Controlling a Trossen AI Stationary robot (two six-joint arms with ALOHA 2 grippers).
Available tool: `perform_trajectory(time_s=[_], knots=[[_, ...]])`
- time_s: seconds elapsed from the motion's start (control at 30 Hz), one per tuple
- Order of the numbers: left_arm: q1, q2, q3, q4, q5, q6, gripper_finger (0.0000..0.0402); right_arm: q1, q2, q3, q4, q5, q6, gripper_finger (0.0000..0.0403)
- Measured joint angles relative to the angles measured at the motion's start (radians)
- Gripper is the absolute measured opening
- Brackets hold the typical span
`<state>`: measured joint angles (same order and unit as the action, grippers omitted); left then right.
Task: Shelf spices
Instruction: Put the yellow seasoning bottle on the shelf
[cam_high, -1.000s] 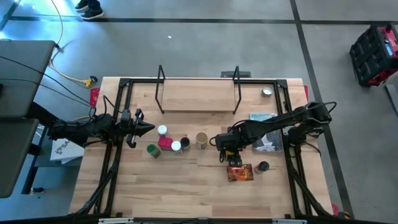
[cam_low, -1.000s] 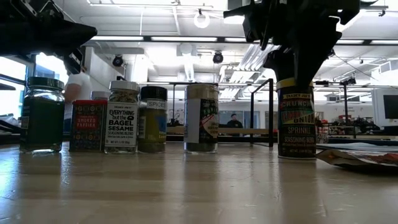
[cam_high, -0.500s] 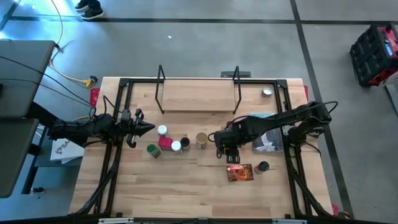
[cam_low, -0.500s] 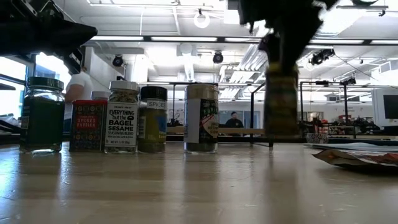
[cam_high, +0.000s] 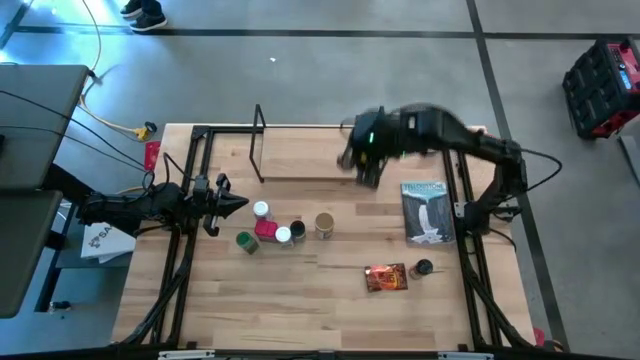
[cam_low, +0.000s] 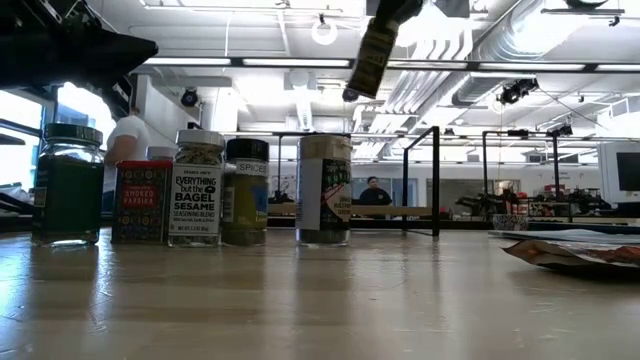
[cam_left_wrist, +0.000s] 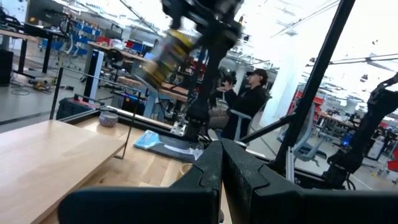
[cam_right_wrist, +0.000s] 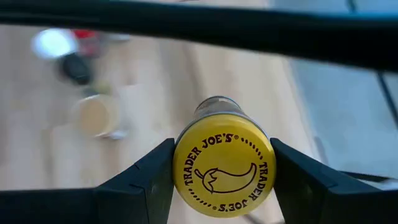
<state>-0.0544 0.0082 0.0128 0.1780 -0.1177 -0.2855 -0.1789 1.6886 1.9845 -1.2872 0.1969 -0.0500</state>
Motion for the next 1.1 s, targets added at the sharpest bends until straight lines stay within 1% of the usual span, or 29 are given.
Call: perform_trajectory(time_s=[0.2, 0.37, 0.53, 0.67, 0.8, 0.97, 1.1], knots=[[0.000, 0.000, 0.000, -0.001, 0.000, 0.000, 0.0003, -0.239, 0.022, 0.015, 0.023, -0.130, -0.076, 0.0209], [0.000, 0.000, 0.000, -0.001, -0.007, 0.000, 0.0003, -0.361, 0.101, 0.015, 0.028, -0.169, -0.154, 0.0209], [0.000, 0.000, 0.000, -0.001, -0.027, 0.001, 0.0003, -0.426, 0.223, 0.050, 0.020, -0.199, -0.214, 0.0210], [0.000, 0.000, 0.000, -0.002, -0.027, 0.001, 0.0003, -0.471, 0.328, 0.128, -0.017, -0.223, -0.264, 0.0211], [0.000, 0.000, 0.000, -0.002, -0.027, 0.000, 0.0003, -0.514, 0.418, 0.220, -0.077, -0.303, -0.297, 0.0211], [0.000, 0.000, 0.000, -0.002, -0.027, 0.000, 0.0003, -0.547, 0.500, 0.297, -0.156, -0.323, -0.339, 0.0211], [0.000, 0.000, 0.000, -0.002, -0.026, -0.001, 0.0003, -0.562, 0.534, 0.305, -0.171, -0.325, -0.375, 0.0211]])
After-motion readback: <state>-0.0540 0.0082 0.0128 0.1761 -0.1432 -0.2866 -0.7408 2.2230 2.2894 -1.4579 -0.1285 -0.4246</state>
